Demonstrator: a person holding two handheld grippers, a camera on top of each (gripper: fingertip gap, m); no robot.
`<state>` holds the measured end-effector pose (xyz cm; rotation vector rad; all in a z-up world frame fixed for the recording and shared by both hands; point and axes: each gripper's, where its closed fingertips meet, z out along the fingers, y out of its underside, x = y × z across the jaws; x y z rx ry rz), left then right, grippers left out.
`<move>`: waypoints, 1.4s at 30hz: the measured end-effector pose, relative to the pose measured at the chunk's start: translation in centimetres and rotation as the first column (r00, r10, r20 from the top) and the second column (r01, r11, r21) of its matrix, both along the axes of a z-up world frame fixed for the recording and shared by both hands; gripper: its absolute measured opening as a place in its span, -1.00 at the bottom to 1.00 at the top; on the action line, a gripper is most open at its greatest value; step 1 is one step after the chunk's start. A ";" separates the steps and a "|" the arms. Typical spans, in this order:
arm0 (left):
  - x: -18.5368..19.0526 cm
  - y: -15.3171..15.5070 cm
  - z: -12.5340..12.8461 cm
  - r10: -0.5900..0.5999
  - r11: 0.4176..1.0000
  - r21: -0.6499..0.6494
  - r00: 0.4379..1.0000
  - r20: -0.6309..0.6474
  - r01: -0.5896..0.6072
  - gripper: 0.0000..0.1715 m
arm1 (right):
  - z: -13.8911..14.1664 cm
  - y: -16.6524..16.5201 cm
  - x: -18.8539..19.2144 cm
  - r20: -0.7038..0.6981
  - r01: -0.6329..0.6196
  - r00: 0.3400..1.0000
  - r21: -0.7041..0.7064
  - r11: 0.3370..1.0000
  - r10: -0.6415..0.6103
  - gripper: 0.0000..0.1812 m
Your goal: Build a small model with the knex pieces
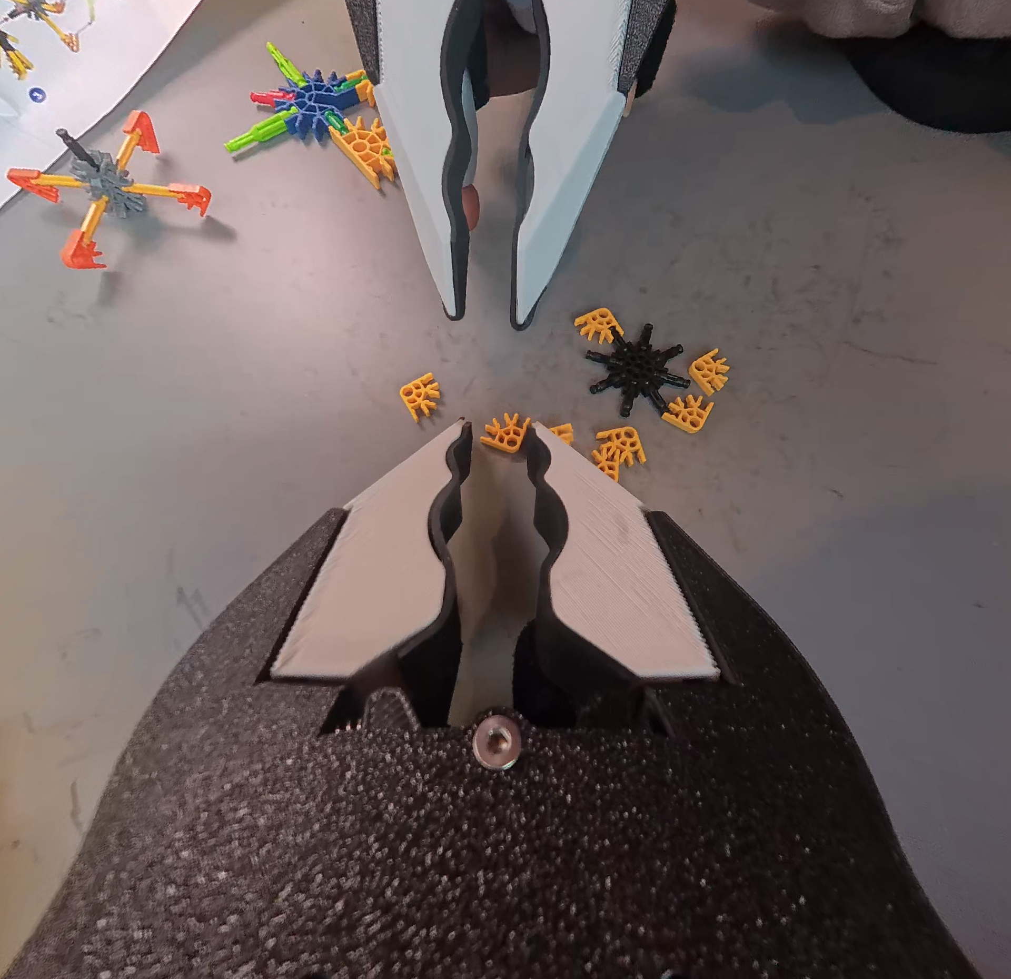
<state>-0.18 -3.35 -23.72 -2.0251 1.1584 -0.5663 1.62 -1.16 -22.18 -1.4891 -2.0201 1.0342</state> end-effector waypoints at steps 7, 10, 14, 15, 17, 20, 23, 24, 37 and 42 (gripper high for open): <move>0.4 -0.4 -0.1 -0.019 1.000 -0.017 1.000 0.004 0.019 -0.83 | -0.6 -0.3 0.3 0.033 -0.008 0.999 0.011 1.000 0.007 -0.82; 0.3 -0.6 -0.1 -0.016 1.000 -0.024 1.000 0.007 0.017 -0.83 | -0.5 -0.8 0.8 0.055 -0.035 0.998 -0.004 0.999 0.036 -0.82; -0.2 -0.7 0.0 -0.011 1.000 -0.018 1.000 0.008 0.011 -0.83 | -0.6 -1.3 1.7 0.089 -0.070 0.994 0.007 0.998 0.069 -0.77; -0.2 -0.7 0.1 -0.007 1.000 -0.015 1.000 0.014 0.007 -0.82 | -0.7 -1.5 1.9 0.097 -0.079 0.992 0.012 0.997 0.077 -0.76; -0.3 -0.7 0.5 -0.002 1.000 -0.011 0.999 0.039 0.002 -0.82 | -0.7 -1.8 2.3 0.115 -0.101 0.988 0.016 0.995 0.099 -0.75; 0.0 -1.1 1.3 -0.022 1.000 -0.007 0.997 0.077 0.022 -0.81 | -0.6 -2.3 2.9 0.136 -0.130 0.983 0.031 0.991 0.124 -0.73; 0.5 -1.8 1.0 -0.062 0.998 -0.016 0.996 0.064 0.063 -0.81 | -1.2 -2.6 3.1 0.173 -0.153 0.975 0.051 0.987 0.142 -0.71; 0.6 -2.0 0.8 -0.073 0.997 -0.022 0.996 0.053 0.074 -0.81 | -1.6 -2.7 3.3 0.194 -0.160 0.970 0.061 0.985 0.145 -0.71; 0.9 -3.1 0.0 -0.108 0.988 -0.102 0.993 0.038 0.112 -0.83 | -1.8 -1.6 1.8 0.164 -0.108 0.983 0.151 0.983 0.083 -0.94; 0.7 -3.2 0.5 -0.104 0.988 -0.111 0.992 0.066 0.111 -0.82 | -1.2 -1.2 1.6 0.126 -0.088 0.990 0.161 0.983 0.068 -0.91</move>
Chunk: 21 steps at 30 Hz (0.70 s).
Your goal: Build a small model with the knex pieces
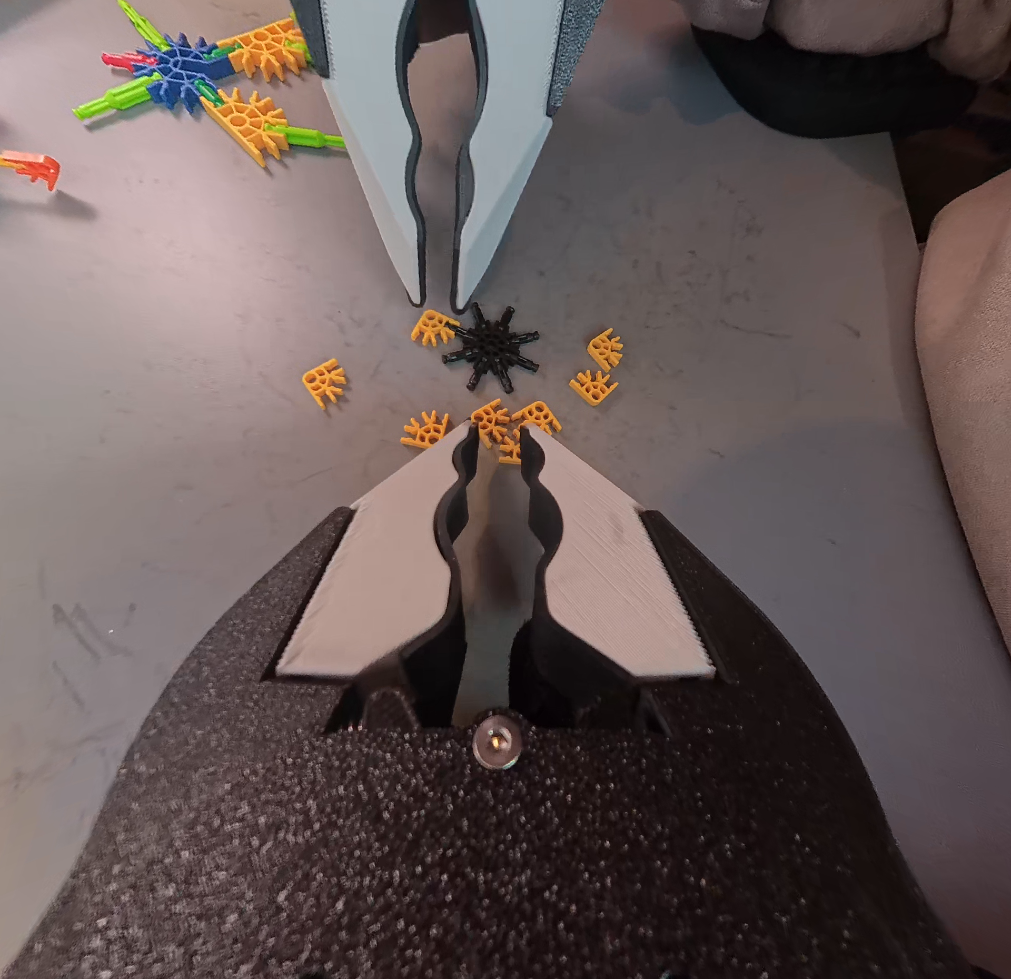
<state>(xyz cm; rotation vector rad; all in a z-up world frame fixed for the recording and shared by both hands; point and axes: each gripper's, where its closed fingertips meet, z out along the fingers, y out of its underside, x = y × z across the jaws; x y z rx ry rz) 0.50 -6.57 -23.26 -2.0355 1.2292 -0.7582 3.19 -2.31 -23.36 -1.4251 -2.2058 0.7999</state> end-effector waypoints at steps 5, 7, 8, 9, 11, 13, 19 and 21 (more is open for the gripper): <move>0.1 0.9 -0.4 0.016 1.000 0.014 0.999 -0.041 -0.016 -0.81 | 1.6 0.0 -0.6 -0.076 0.009 0.997 -0.044 0.999 -0.012 -0.87; 0.4 1.0 -0.4 0.008 1.000 0.018 0.999 -0.051 -0.007 -0.81 | 1.5 0.0 -0.7 -0.076 0.009 0.997 -0.044 0.999 -0.013 -0.87; 0.5 0.9 -0.4 0.003 1.000 0.017 0.999 -0.054 -0.002 -0.81 | 1.4 0.0 -0.6 -0.071 0.010 0.997 -0.044 0.999 -0.013 -0.86; 0.5 0.7 -0.5 -0.003 1.000 0.012 0.998 -0.057 0.004 -0.81 | 1.3 0.0 -0.6 -0.067 0.011 0.998 -0.041 0.999 -0.014 -0.85; 0.3 0.5 -0.8 -0.011 1.000 0.008 0.997 -0.072 0.011 -0.82 | 1.1 0.1 -0.5 -0.063 0.013 0.998 -0.038 0.999 -0.015 -0.85; 0.1 0.4 -0.8 -0.007 1.000 0.024 0.997 -0.080 0.009 -0.82 | 1.2 0.2 -0.5 -0.068 0.015 0.997 -0.036 0.999 -0.018 -0.85; -0.1 0.6 -0.9 0.002 0.999 0.053 0.994 -0.109 0.004 -0.90 | 1.1 0.0 -0.6 -0.067 0.013 0.998 -0.036 0.999 -0.015 -0.85; -0.1 0.7 -0.7 0.005 0.998 0.059 0.995 -0.098 0.001 -0.95 | 1.0 -0.2 -0.7 -0.068 0.006 0.998 -0.038 0.999 -0.009 -0.85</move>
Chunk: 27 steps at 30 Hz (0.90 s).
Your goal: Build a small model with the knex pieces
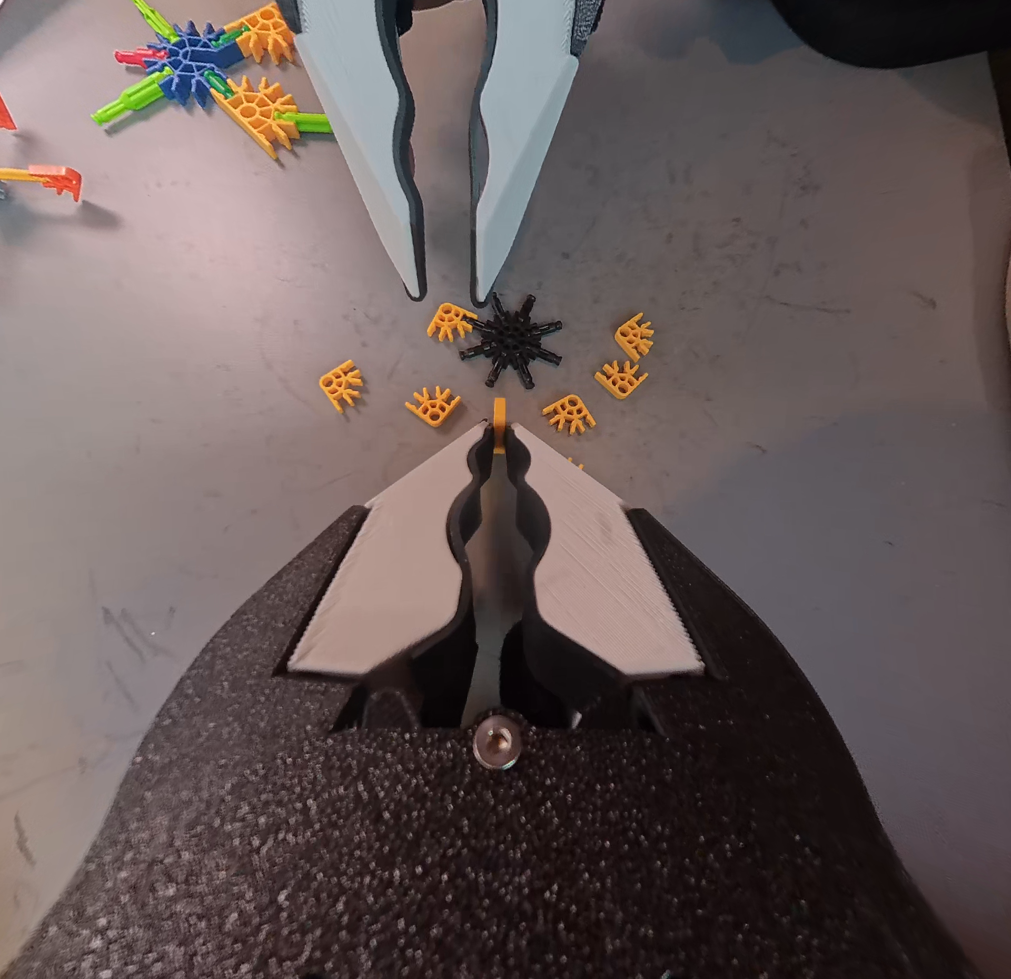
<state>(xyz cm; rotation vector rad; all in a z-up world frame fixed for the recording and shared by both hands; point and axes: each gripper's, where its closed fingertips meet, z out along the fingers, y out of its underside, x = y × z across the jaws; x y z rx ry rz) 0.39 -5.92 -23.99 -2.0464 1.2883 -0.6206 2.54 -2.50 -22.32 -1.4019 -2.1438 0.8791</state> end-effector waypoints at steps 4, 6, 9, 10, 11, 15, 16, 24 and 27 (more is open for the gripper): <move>0.8 -0.4 1.7 0.003 0.998 -0.056 0.989 0.146 0.005 -0.96 | 0.7 -0.7 -0.4 -0.041 -0.022 0.999 0.002 1.000 0.022 -0.85; 1.2 -0.5 2.7 0.010 0.996 -0.091 0.973 0.232 0.011 -0.96 | 1.5 -1.7 -0.6 -0.074 -0.059 0.995 0.014 0.998 0.060 -0.85; 1.7 -0.4 3.9 0.015 0.994 -0.112 0.948 0.317 0.022 -0.96 | 2.3 -2.7 -0.8 -0.090 -0.094 0.991 0.043 0.995 0.098 -0.83; 1.8 -0.5 4.2 0.015 0.993 -0.115 0.942 0.336 0.026 -0.96 | 2.5 -2.8 -0.9 -0.092 -0.092 0.991 0.048 0.995 0.096 -0.84; 1.9 -0.5 4.4 0.015 0.993 -0.112 0.939 0.344 0.026 -0.96 | 2.5 -3.0 -1.0 -0.088 -0.093 0.991 0.044 0.995 0.096 -0.85; 2.0 -0.4 4.5 0.019 0.995 -0.099 0.937 0.348 0.017 -0.96 | 2.6 -3.5 -0.8 -0.096 -0.109 0.990 -0.009 0.994 0.107 -0.96; 2.0 -0.4 4.5 0.022 0.995 -0.096 0.936 0.352 0.013 -0.96 | 2.7 -3.5 -0.8 -0.101 -0.108 0.989 -0.020 0.994 0.106 -0.97; 1.9 0.0 5.7 0.074 0.990 -0.138 0.898 0.434 -0.015 -0.80 | 3.7 -2.2 -0.6 -0.144 -0.084 0.984 0.112 0.990 0.100 -0.98; 1.5 0.0 7.1 0.127 0.970 -0.244 0.841 0.526 0.007 -0.72 | 4.8 -2.0 -0.9 -0.176 -0.092 0.975 0.237 0.967 0.136 -0.98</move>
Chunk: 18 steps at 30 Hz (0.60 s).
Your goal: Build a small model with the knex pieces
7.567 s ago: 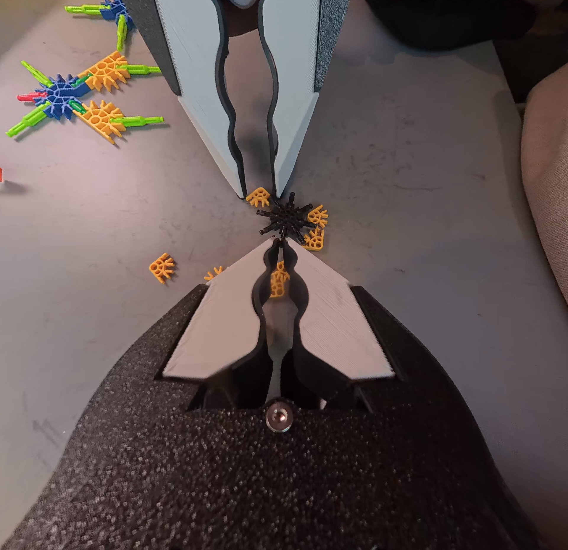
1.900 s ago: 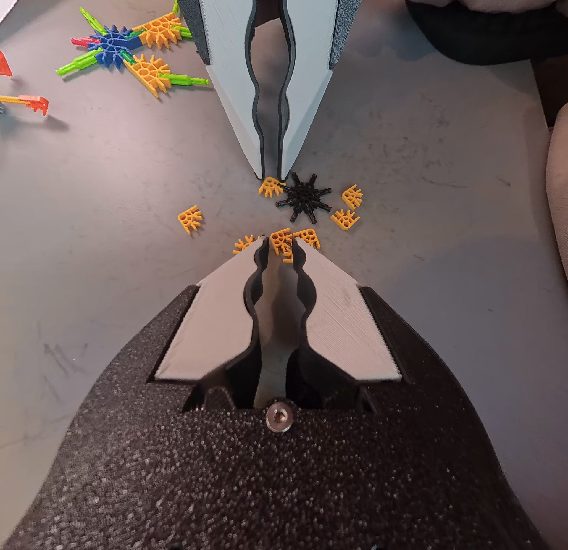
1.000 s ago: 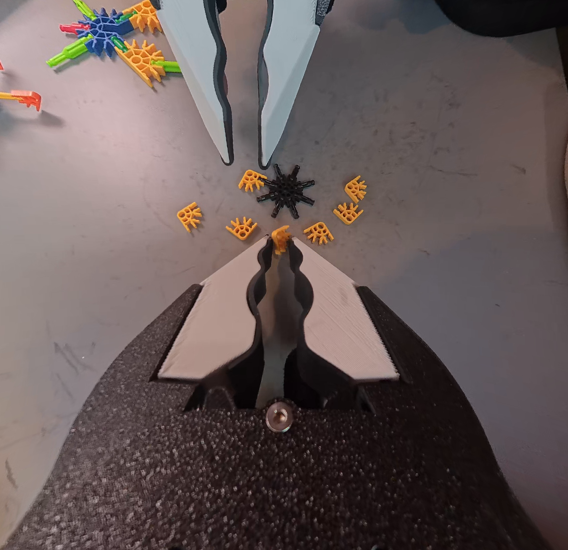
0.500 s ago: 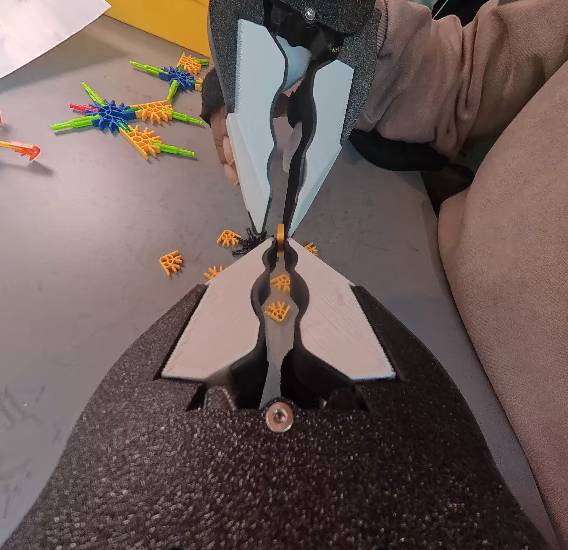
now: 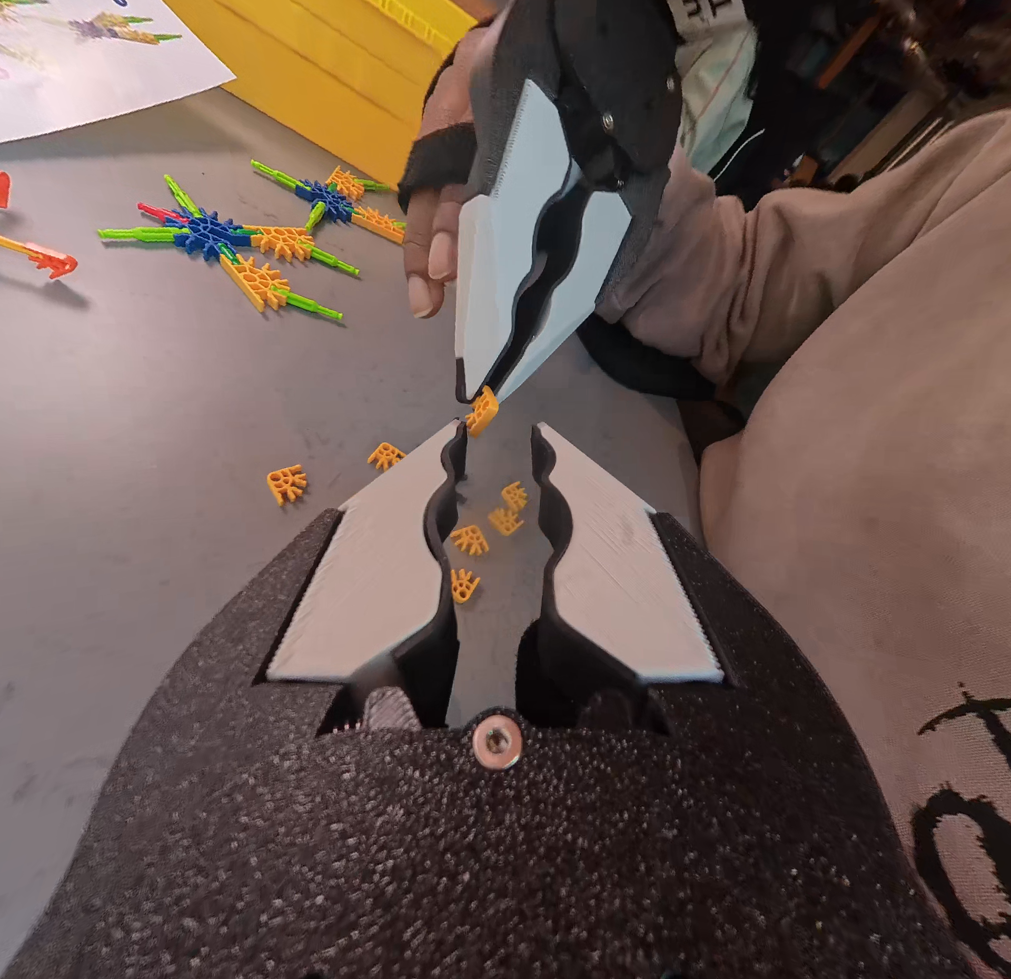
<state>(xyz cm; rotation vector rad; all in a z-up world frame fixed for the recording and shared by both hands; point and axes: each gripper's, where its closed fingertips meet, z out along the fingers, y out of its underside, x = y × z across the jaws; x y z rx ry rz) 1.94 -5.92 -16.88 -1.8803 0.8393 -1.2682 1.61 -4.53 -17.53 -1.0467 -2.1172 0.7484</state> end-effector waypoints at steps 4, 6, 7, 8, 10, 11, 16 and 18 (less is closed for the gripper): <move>-0.7 -0.1 1.2 -0.003 0.996 -0.085 0.992 0.125 0.014 -0.74 | 1.3 -1.0 -0.3 -0.063 -0.065 0.995 0.126 0.990 0.074 -0.98; -0.6 -0.9 1.7 -0.047 0.997 -0.057 0.989 0.141 0.055 -0.83 | 1.8 -1.3 -0.4 -0.090 -0.075 0.992 0.156 0.985 0.090 -0.98; -0.5 -1.1 1.6 -0.059 0.997 -0.038 0.991 0.120 0.064 -0.84 | 2.0 -1.4 -0.5 -0.100 -0.077 0.990 0.169 0.983 0.095 -0.98; -0.4 -1.2 1.5 -0.064 0.998 -0.018 0.993 0.096 0.066 -0.84 | 2.1 -1.5 -0.5 -0.106 -0.079 0.989 0.176 0.981 0.098 -0.98; -0.1 -1.7 1.6 -0.083 0.997 -0.002 0.993 0.083 0.083 -0.84 | 2.4 -1.6 -0.4 -0.122 -0.078 0.987 0.196 0.977 0.103 -0.98; -0.1 -1.8 1.6 -0.085 0.996 0.002 0.993 0.084 0.085 -0.85 | 2.4 -1.7 -0.4 -0.125 -0.080 0.986 0.202 0.976 0.107 -0.98; 0.1 -2.0 1.8 -0.095 0.996 0.013 0.992 0.088 0.094 -0.93 | 2.7 -2.3 0.0 -0.151 -0.079 0.982 0.225 0.971 0.115 -0.98; 0.3 -2.1 1.9 -0.102 0.995 -0.005 0.989 0.110 0.103 -0.87 | 2.5 -2.5 0.3 -0.150 -0.079 0.982 0.234 0.969 0.117 -0.98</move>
